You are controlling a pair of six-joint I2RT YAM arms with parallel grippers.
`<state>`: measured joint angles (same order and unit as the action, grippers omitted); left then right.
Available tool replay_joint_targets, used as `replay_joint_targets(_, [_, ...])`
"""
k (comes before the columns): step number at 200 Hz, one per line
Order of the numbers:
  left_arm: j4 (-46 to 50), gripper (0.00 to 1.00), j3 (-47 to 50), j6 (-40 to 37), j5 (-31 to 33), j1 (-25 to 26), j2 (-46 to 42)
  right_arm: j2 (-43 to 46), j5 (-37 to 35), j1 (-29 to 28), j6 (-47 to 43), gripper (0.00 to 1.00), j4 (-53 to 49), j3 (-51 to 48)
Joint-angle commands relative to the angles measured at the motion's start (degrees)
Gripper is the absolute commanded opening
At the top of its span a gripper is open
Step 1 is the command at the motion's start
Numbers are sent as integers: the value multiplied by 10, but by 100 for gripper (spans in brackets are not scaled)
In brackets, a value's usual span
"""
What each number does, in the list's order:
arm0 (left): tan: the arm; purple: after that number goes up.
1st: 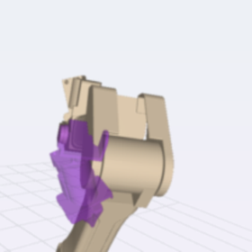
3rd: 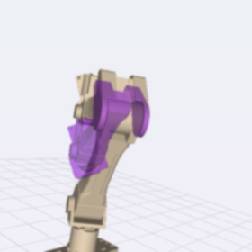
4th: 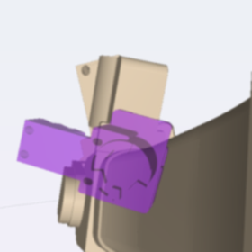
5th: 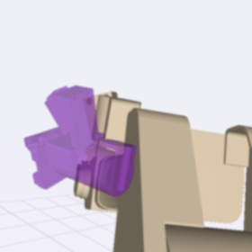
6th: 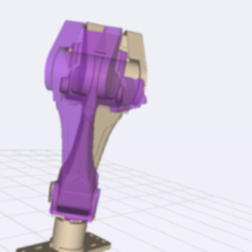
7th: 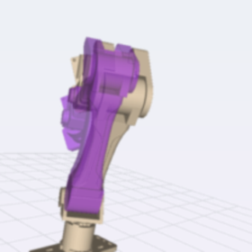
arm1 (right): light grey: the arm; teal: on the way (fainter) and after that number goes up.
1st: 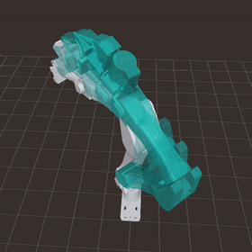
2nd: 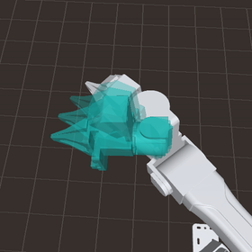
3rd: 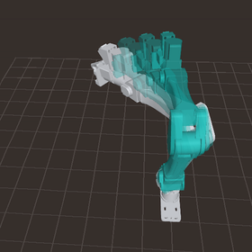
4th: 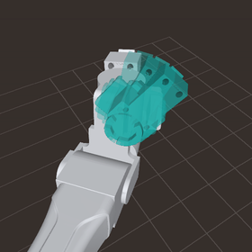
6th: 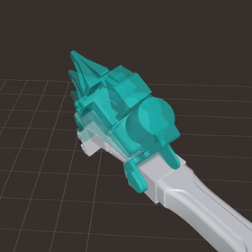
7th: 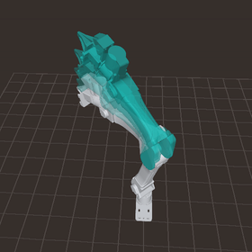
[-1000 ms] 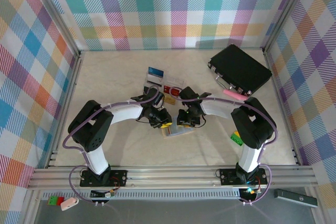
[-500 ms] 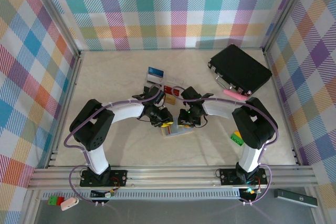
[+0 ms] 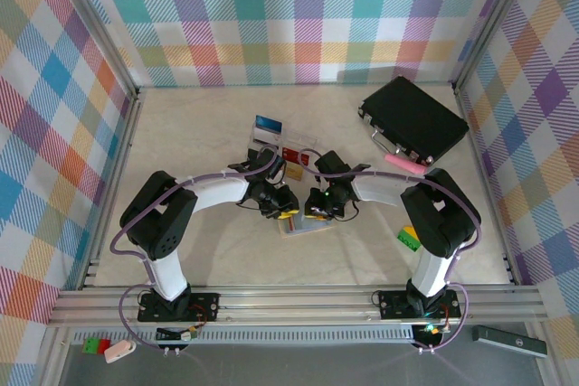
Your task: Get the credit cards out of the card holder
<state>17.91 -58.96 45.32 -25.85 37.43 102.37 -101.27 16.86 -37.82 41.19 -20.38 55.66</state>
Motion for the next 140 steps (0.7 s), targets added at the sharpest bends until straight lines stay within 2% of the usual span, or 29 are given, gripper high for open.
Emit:
replay_joint_targets(1, [-15, 22, 2, -14, -11, 10, -24, -24, -7, -8, 5, 22, -10, -30])
replay_joint_targets(43, [-7, 19, 5, -21, 6, 10, -35, -14, -12, -4, 6, 21, -11, -32])
replay_joint_targets(81, [36, 15, 0, -25, 40, 10, -23, 14, -35, -3, 7, 21, -25, -34])
replay_joint_targets(140, [45, 13, 7, -23, 55, 10, -11, 72, -131, -3, 7, 25, -85, -31])
